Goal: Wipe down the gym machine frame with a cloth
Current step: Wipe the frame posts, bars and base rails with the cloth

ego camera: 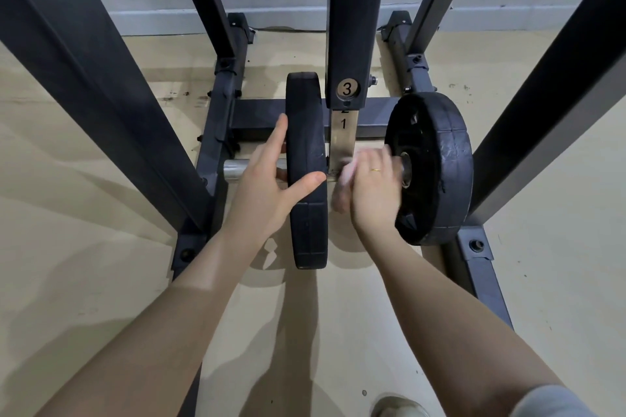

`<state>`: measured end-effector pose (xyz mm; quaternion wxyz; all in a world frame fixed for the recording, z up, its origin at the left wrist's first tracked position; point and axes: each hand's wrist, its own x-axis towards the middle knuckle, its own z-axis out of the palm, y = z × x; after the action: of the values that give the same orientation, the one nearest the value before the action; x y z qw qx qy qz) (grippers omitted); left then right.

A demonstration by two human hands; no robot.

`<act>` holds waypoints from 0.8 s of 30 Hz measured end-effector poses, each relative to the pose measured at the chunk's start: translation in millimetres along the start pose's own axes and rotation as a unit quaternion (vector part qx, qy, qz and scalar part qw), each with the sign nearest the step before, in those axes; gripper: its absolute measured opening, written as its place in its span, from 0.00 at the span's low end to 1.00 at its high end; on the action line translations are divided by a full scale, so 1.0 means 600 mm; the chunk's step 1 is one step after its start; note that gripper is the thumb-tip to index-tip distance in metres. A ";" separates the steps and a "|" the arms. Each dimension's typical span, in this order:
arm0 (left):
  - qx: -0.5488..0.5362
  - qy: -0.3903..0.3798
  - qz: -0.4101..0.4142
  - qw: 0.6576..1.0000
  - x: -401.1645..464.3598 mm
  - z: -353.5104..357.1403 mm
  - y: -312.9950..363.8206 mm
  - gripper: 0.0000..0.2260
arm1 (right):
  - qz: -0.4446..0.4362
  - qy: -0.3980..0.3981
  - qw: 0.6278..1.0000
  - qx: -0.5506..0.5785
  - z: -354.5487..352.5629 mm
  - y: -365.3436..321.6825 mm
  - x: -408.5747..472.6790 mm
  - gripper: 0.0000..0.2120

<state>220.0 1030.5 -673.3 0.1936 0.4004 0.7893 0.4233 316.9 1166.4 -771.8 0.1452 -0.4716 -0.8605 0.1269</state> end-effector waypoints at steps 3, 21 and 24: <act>0.038 0.004 -0.005 0.999 -0.001 -0.004 0.010 0.39 | -0.027 -0.147 0.983 0.106 -0.057 -0.019 0.009 0.11; 0.167 0.034 -0.093 0.981 -0.016 0.044 0.071 0.48 | 0.213 -0.038 0.958 0.186 -0.199 0.064 0.016 0.20; 0.139 0.034 -0.120 0.982 -0.015 0.041 0.069 0.47 | 0.189 -0.036 0.959 0.208 -0.187 0.035 0.022 0.20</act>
<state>260.9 1049.0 -653.5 0.1587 0.3110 0.8891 0.2959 368.0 1197.5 -673.6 0.1821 -0.5800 -0.7152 0.3449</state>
